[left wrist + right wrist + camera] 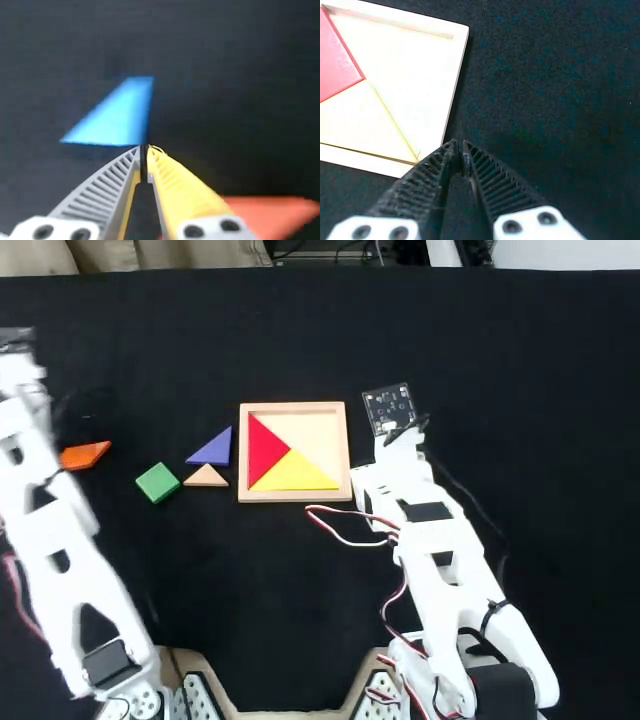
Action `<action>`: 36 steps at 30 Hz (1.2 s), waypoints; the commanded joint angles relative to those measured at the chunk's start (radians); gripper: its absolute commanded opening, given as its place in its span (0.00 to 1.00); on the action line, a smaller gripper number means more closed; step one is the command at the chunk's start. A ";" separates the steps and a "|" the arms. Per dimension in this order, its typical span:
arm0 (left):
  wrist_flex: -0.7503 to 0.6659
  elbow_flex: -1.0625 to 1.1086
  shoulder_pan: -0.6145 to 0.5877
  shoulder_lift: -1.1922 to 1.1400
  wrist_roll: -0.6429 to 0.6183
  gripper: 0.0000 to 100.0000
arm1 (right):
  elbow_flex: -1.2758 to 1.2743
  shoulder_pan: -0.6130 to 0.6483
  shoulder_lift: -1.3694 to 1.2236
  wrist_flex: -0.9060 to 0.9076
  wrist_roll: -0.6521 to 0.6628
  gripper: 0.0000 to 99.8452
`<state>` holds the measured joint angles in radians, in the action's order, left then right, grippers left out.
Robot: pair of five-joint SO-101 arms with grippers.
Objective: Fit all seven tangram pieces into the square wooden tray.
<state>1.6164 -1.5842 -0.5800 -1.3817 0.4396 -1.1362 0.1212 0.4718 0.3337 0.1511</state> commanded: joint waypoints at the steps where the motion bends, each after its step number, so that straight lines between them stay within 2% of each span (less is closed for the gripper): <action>1: 0.095 -0.079 0.107 0.020 0.028 0.04 | 0.004 -0.014 0.036 -0.020 0.009 0.01; 5: 0.048 -0.081 0.087 0.135 0.100 0.04 | 0.004 -0.014 0.036 -0.020 0.009 0.01; 9: -0.155 -0.077 0.004 0.196 0.103 0.04 | 0.005 -0.014 0.036 -0.020 0.009 0.01; 15: -0.394 -0.077 -0.096 0.041 0.104 0.04 | 0.007 -0.014 0.036 -0.020 0.011 0.01; 19: -0.477 -0.079 -0.116 -0.064 0.103 0.04 | 0.007 -0.014 0.036 -0.020 0.011 0.01; 22: -0.427 -0.081 -0.110 -0.104 0.103 0.04 | 0.004 -0.014 0.036 -0.020 0.011 0.01; 29: -0.109 -0.082 -0.065 -0.043 0.106 0.04 | 0.005 -0.014 0.036 -0.020 0.011 0.01; 33: 0.097 -0.084 0.001 0.011 0.107 0.04 | 0.005 -0.014 0.036 -0.020 0.011 0.01; 36: 0.146 -0.081 0.053 0.034 0.101 0.04 | 0.005 -0.014 0.036 -0.020 0.011 0.01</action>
<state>1.7008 -1.6379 -0.5923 -1.4139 0.5378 -1.1362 0.1212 0.4718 0.3337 0.1527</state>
